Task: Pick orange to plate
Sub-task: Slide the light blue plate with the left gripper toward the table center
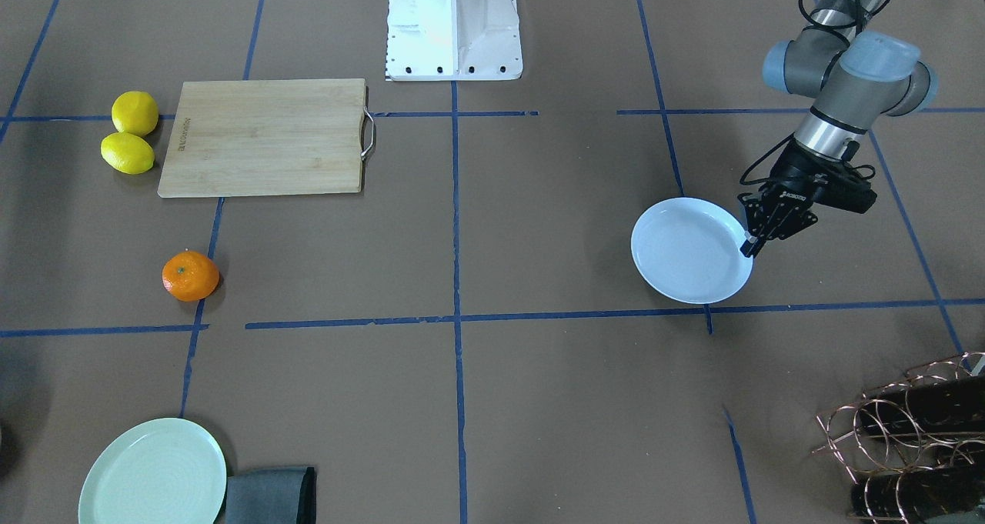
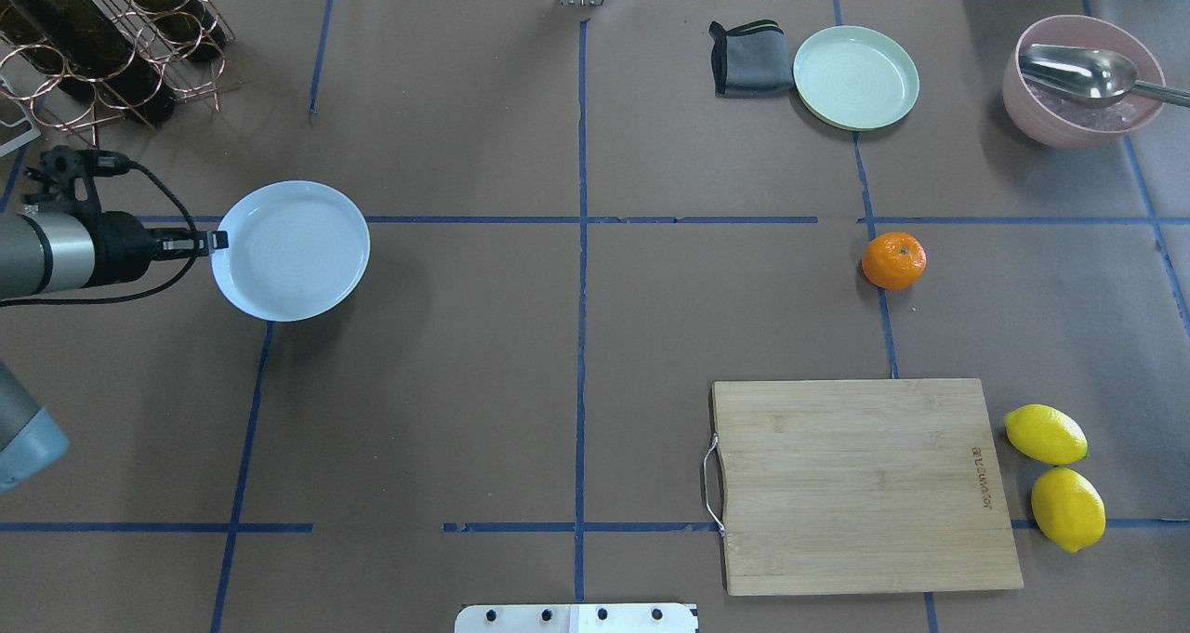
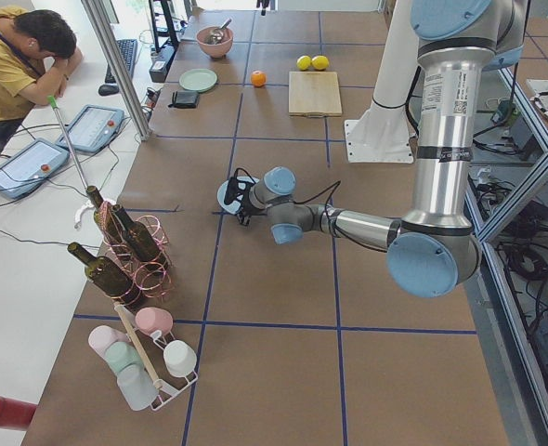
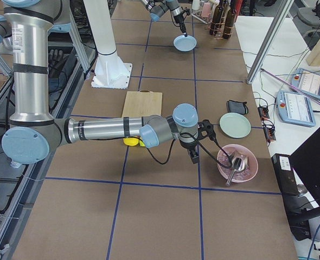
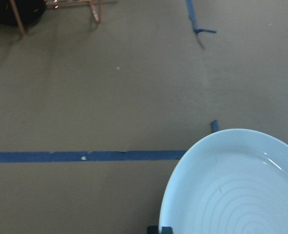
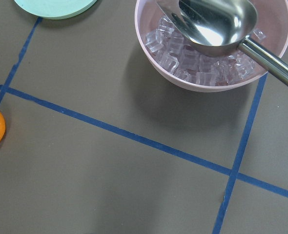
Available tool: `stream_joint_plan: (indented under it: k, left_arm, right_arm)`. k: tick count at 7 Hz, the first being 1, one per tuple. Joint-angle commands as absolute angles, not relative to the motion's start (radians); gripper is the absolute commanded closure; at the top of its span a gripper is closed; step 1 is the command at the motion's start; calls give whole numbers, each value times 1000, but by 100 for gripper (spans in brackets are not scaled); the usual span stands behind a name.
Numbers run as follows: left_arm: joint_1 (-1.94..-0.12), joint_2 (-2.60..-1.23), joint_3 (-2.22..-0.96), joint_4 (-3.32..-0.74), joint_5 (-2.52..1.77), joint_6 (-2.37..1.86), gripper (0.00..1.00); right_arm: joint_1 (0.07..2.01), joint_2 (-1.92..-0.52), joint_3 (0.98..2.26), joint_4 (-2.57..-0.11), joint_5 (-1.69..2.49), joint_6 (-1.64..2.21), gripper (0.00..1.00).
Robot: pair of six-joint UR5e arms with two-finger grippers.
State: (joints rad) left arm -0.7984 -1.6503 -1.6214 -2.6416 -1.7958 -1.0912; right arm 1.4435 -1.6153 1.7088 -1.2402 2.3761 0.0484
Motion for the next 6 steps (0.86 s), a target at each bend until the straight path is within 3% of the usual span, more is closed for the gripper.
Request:
stream_joint_plan:
  k: [1, 4, 6]
  left_arm:
    - [-796, -1885, -1605, -2480, -1796, -1100, 100]
    - [-601, -2110, -1463, -2384, -1627, -1104, 100]
    - [-546, -2138, -1422, -2387, -1606, -1089, 100]
  right_arm:
    - [1443, -1615, 1710, -1239, 2376, 49, 0]
    - [1443, -1615, 1712, -1239, 2376, 51, 0]
    - [1443, -1614, 1712, -1239, 2376, 52, 0]
